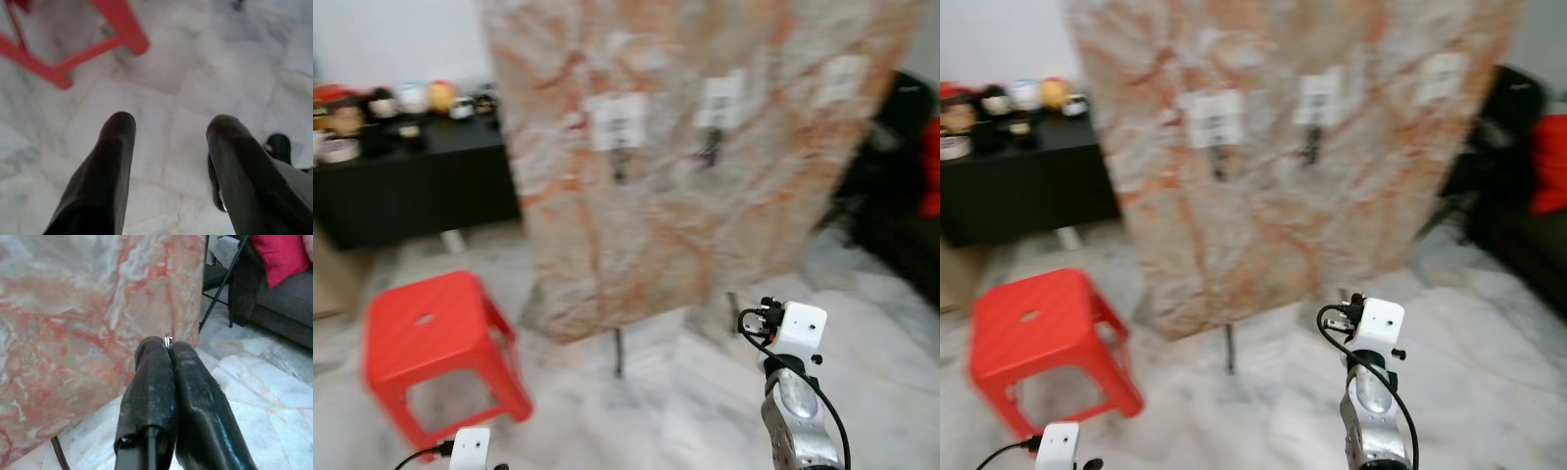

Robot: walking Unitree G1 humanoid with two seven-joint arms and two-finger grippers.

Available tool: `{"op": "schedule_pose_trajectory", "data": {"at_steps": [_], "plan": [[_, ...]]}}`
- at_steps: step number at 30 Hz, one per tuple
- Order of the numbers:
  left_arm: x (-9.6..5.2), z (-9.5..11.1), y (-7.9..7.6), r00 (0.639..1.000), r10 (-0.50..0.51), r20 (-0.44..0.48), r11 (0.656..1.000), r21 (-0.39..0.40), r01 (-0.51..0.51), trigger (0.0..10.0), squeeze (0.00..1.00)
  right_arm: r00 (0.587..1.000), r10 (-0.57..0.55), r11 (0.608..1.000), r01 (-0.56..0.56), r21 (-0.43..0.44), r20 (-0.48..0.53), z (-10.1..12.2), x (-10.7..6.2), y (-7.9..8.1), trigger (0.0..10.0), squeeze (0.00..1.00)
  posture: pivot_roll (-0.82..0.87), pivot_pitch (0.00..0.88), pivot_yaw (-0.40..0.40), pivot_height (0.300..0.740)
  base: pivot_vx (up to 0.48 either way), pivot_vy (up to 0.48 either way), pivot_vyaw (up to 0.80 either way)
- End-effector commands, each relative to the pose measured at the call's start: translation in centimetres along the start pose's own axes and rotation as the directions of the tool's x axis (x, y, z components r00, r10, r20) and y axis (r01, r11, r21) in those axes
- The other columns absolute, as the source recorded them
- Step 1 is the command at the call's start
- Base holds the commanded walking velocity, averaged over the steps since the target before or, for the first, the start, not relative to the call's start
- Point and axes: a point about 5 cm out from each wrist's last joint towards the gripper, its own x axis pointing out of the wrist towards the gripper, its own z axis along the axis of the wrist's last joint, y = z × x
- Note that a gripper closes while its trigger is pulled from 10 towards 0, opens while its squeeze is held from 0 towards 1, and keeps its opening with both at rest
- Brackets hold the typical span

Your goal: Hang keys on a hook

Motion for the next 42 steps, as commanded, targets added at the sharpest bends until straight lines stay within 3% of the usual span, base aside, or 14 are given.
{"op": "schedule_pose_trajectory", "data": {"at_steps": [1, 12, 14, 26, 42], "plan": [[0.0, -0.1, 0.1, 1.0, 0.003, -0.015, 1.0, 0.0, -0.003, 10.0, 0.0, 1.0, 0.007, 1.0, -0.007, -0.007, 0.012, 0.3, 0.2, 0.0, 10.0, 0.0, -0.01, 0.0, 0.017, 0.74, 0.0, -0.48, -0.8], [0.1, 0.0, -0.3, 1.0, -0.012, -0.024, 1.0, 0.002, 0.012, 10.0, 0.0, 1.0, 0.008, 1.0, -0.008, -0.015, 0.027, 0.4, 0.2, 0.0, 10.0, 0.0, -0.01, 0.0, 0.021, 0.74, 0.0, -0.163, -0.19], [0.1, -0.1, -1.3, 0.999, -0.04, -0.024, 0.999, 0.024, 0.041, 10.0, 0.0, 0.999, 0.013, 1.0, -0.013, -0.016, 0.035, 0.6, 0.3, 0.2, 10.0, 0.0, -0.01, 0.0, 0.021, 0.74, 0.0, 0.0, 0.0], [-0.4, -1.9, -3.9, 0.997, -0.058, -0.055, 0.998, 0.018, 0.059, 10.0, 0.0, 0.999, 0.0, 1.0, 0.001, -0.016, 0.035, 0.6, 0.3, 0.1, 10.0, 0.0, 0.0, 0.004, 0.02, 0.74, 0.246, 0.0, 0.0], [-0.2, -1.3, -3.2, 0.998, -0.048, -0.048, 0.999, 0.017, 0.049, 10.0, 0.0, 0.999, -0.001, 1.0, 0.001, -0.004, 0.047, 0.8, 0.4, 0.3, 10.0, 0.0, 0.0, 0.013, 0.017, 0.74, 0.281, 0.0, -0.17]]}}
